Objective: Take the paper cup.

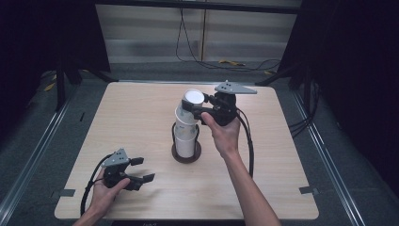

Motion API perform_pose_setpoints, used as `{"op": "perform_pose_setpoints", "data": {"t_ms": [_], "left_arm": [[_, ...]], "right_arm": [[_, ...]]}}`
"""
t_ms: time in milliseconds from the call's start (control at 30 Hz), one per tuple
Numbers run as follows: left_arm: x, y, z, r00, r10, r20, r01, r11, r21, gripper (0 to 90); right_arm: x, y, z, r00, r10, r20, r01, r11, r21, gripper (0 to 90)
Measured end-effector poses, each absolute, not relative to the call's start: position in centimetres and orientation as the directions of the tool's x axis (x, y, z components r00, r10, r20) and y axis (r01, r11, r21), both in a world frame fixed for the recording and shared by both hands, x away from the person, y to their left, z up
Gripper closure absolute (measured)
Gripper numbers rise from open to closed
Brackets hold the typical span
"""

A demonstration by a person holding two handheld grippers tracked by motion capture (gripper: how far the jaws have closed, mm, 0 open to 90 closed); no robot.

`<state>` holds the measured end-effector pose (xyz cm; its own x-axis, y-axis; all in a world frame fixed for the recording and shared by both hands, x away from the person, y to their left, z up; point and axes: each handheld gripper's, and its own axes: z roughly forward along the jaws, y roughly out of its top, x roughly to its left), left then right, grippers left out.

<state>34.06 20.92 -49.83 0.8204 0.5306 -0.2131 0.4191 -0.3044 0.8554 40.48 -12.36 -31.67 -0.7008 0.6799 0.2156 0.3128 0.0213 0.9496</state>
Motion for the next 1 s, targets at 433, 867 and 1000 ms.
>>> {"op": "perform_pose_setpoints", "data": {"t_ms": [433,867,1000], "left_arm": [[34.1,20.3,-49.5,0.837,0.502,-0.218,0.408,-0.307,0.86,17.1],[34.5,19.6,-48.3,0.841,0.5,-0.207,0.387,-0.288,0.876,17.1],[34.5,19.1,-47.7,0.846,0.502,-0.181,0.368,-0.303,0.879,16.9]], "right_arm": [[39.2,-14.0,-30.9,-0.702,0.685,0.194,0.309,0.047,0.95,34.2],[37.8,-16.1,-30.8,-0.695,0.696,0.18,0.325,0.08,0.942,34.3],[37.3,-16.6,-31.1,-0.687,0.703,0.183,0.336,0.084,0.938,34.2]]}}
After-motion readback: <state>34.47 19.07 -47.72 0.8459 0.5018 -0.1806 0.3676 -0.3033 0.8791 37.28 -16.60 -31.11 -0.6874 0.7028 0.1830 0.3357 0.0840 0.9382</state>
